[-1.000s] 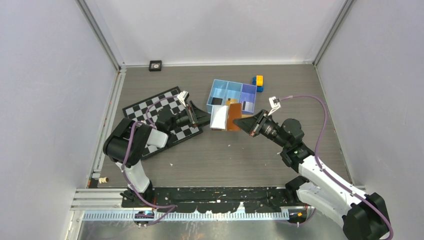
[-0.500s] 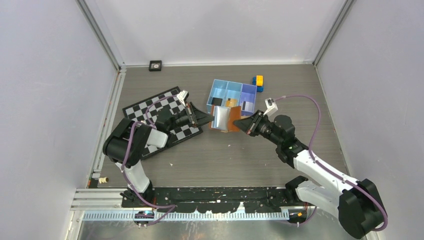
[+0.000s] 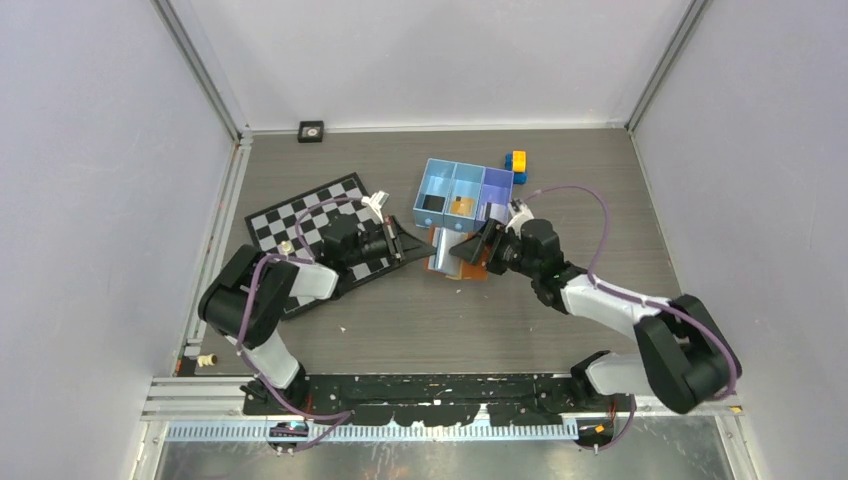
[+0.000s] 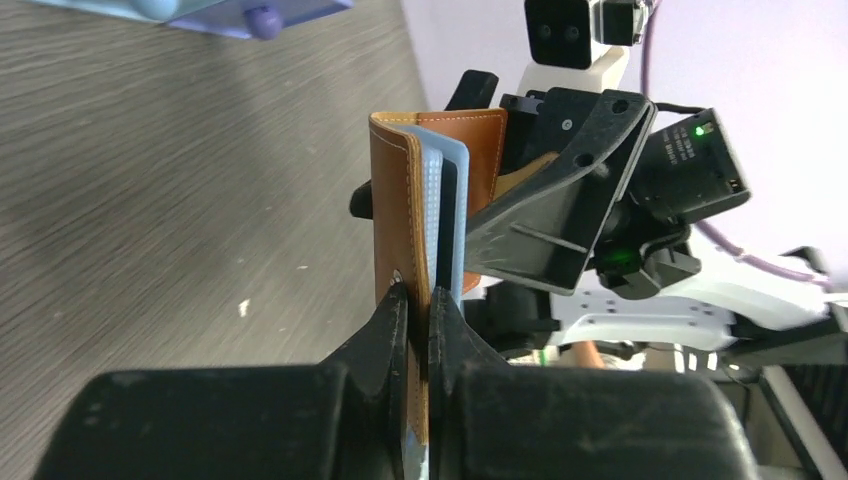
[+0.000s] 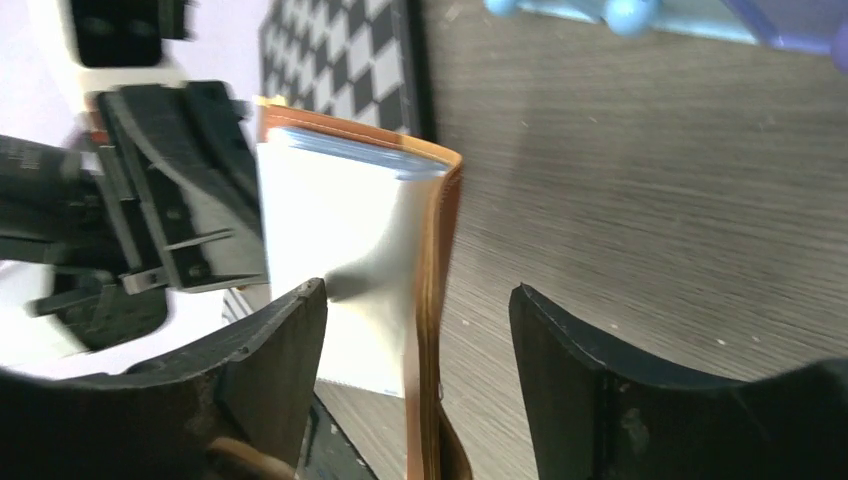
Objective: Take the credit cards out of the card holder
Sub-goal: Place the card holder at the center of the board.
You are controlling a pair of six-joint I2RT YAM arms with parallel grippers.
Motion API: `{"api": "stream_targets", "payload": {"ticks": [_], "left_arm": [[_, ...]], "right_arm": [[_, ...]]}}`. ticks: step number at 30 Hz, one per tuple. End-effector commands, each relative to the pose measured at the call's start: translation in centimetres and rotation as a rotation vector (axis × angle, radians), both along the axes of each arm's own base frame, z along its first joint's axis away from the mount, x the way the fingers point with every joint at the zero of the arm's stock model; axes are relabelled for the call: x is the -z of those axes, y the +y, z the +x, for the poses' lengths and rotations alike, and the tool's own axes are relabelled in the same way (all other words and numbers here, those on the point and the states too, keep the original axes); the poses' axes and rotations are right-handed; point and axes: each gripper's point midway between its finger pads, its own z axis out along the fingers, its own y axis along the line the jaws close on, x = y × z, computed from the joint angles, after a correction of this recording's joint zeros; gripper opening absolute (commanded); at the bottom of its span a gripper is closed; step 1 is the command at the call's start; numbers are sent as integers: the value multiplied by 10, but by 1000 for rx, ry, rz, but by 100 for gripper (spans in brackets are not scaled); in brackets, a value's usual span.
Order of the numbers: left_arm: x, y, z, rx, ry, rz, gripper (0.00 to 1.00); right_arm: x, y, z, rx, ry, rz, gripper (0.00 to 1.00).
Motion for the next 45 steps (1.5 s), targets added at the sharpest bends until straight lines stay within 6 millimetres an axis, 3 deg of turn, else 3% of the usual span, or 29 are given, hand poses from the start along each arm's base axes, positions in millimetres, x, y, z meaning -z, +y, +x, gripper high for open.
{"api": "stream_targets", "payload": {"ticks": [1,3,7,13,21,31,37,40,45], "left_arm": [[5,3,8,-43,-95,165,0],[26,8,6,-63,-58,308,0],[41,14,8,-117,-86,531,0],[65,24,13,-129,-31,696,0],[73,20,10,-103,-11,730,0],[72,24,10,-117,-10,745,0],[68,26,10,-134,-16,744,1],[62,24,8,-131,-25,718,12],[59,19,3,-107,-21,679,17]], "right_arm": [[-2,19,10,-66,-18,28,75],[10,27,9,-93,17,-2,81],[32,31,11,-77,68,-98,84],[48,17,17,-8,114,-198,87],[72,31,14,-63,194,-222,88],[92,24,17,-28,263,-295,45],[94,19,18,-9,271,-314,40],[93,19,18,-12,267,-313,26],[98,22,18,-23,282,-316,18]]}}
